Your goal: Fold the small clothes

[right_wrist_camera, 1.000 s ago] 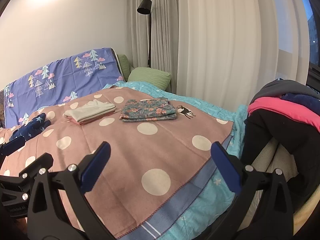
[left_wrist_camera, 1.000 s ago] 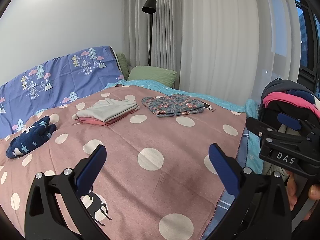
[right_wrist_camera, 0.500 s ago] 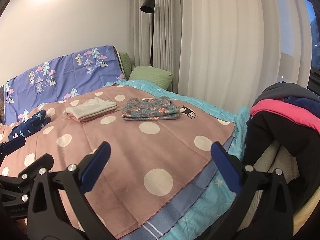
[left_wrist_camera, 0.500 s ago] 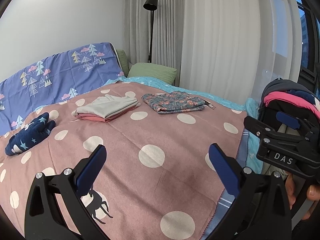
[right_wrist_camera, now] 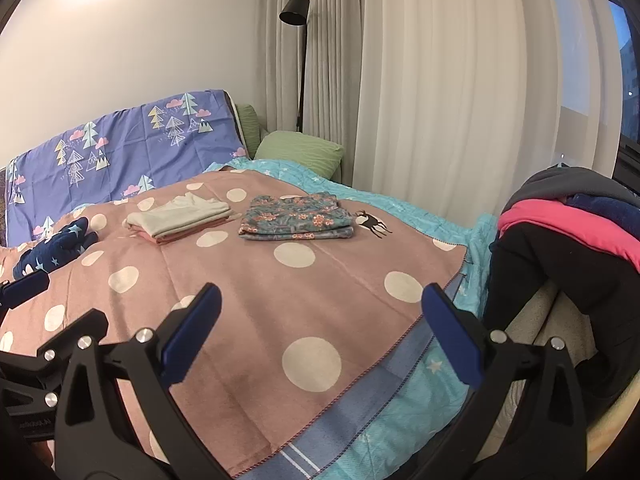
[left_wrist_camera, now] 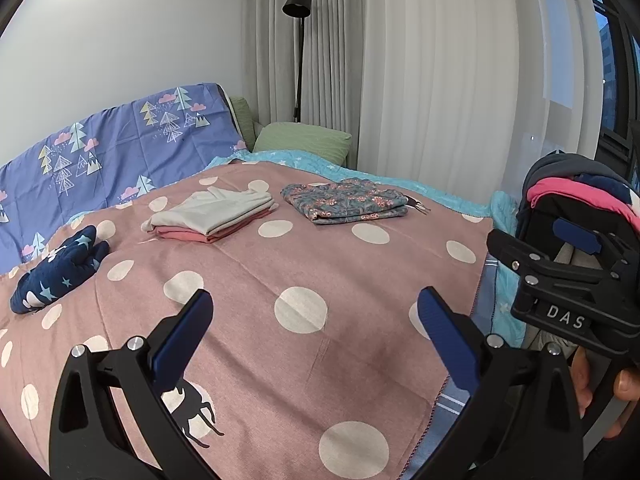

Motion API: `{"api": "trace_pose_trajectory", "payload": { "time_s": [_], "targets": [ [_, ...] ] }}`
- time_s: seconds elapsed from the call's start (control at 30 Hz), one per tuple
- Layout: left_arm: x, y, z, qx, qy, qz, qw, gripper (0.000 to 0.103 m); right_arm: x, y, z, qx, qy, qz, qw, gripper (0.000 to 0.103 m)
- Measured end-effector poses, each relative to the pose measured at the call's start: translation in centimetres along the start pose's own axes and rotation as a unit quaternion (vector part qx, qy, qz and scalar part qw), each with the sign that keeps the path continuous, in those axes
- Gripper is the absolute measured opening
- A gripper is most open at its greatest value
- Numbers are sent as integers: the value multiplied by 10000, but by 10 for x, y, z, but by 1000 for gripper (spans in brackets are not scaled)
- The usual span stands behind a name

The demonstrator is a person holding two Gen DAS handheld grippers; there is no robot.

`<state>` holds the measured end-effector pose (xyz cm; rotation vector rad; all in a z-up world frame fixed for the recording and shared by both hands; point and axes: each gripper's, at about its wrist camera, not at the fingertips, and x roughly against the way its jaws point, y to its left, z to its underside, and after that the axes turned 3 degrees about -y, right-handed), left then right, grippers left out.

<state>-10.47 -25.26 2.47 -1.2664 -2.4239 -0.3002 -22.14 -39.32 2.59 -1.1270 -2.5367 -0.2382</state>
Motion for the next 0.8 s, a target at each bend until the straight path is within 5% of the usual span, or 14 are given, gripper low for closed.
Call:
{"api": "trace_pose_trajectory", "payload": {
  "time_s": [0.8],
  "targets": [
    [-4,5,7,12,127,-3,9999,102,-7,2,3,51,72,-47,9999,101]
  ]
}}
